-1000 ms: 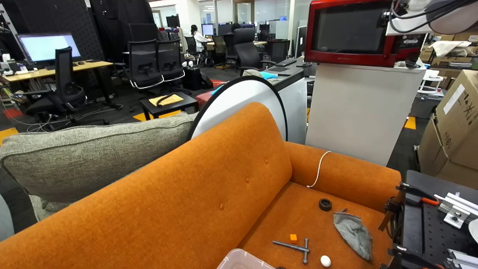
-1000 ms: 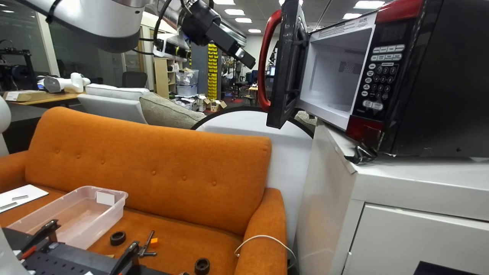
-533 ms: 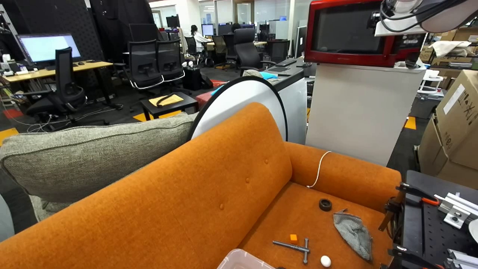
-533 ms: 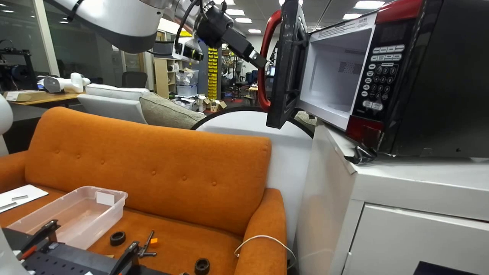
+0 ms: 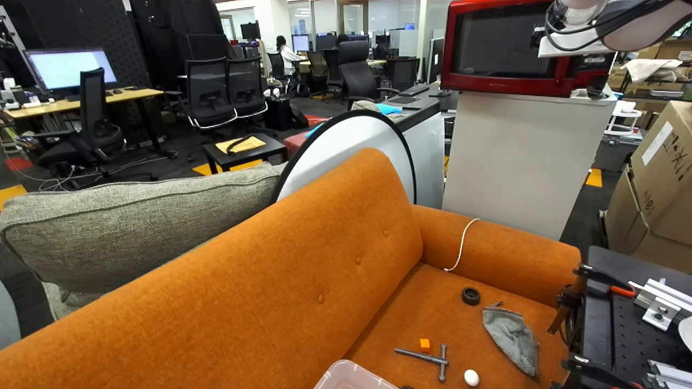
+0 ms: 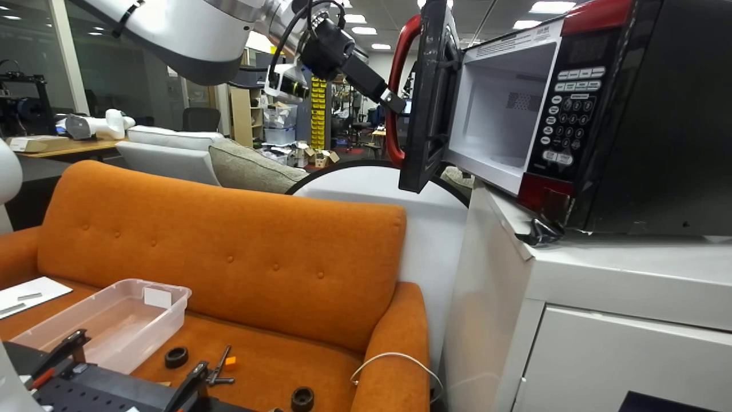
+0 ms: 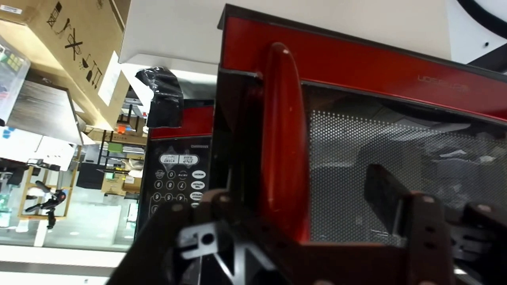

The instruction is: Close the microwave

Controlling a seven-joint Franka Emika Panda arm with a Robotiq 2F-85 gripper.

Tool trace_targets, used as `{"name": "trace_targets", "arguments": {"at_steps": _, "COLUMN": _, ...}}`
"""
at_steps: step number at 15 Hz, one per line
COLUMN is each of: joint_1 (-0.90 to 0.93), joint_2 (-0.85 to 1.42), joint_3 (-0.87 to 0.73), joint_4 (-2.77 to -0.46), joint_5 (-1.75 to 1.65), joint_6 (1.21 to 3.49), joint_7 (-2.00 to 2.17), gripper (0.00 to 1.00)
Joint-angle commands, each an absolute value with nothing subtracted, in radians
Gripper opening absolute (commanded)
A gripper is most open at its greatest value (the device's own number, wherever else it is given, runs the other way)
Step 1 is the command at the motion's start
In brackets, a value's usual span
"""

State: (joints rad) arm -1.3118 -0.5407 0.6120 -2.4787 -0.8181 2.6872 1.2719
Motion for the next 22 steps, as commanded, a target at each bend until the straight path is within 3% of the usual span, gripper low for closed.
{"name": "trace_targets", "arguments": {"at_steps": 1, "joint_1": -1.369, "joint_2": -0.505, "joint_3": 0.651, "joint_4": -2.443, "joint_5": -0.855, "joint_6": 2.687, "joint_7": 1.310, "gripper": 0.48}}
{"name": "trace_targets", "arguments": {"at_steps": 7, "joint_1": -1.383, "joint_2": -0.494, "joint_3": 0.657, "joint_4": -2.442, "joint_5": -0.835, "joint_6": 2.665, "joint_7": 1.295, "gripper": 0.07}}
{"name": "trace_targets", "arguments": {"at_steps": 15, "joint_1": -1.436, "joint_2": -0.468, "joint_3": 0.677, "joint_4": -2.399, "joint_5": -0.841, "joint_6": 2.644, "joint_7": 1.348, "gripper": 0.07}}
{"name": "trace_targets", "arguments": {"at_steps": 22, "joint_1": -1.501, "joint_2": -0.335, "joint_3": 0.729, "joint_4": -2.234, "joint_5": -0.805, "joint_6": 2.463, "joint_7": 1.382, "gripper": 0.07}}
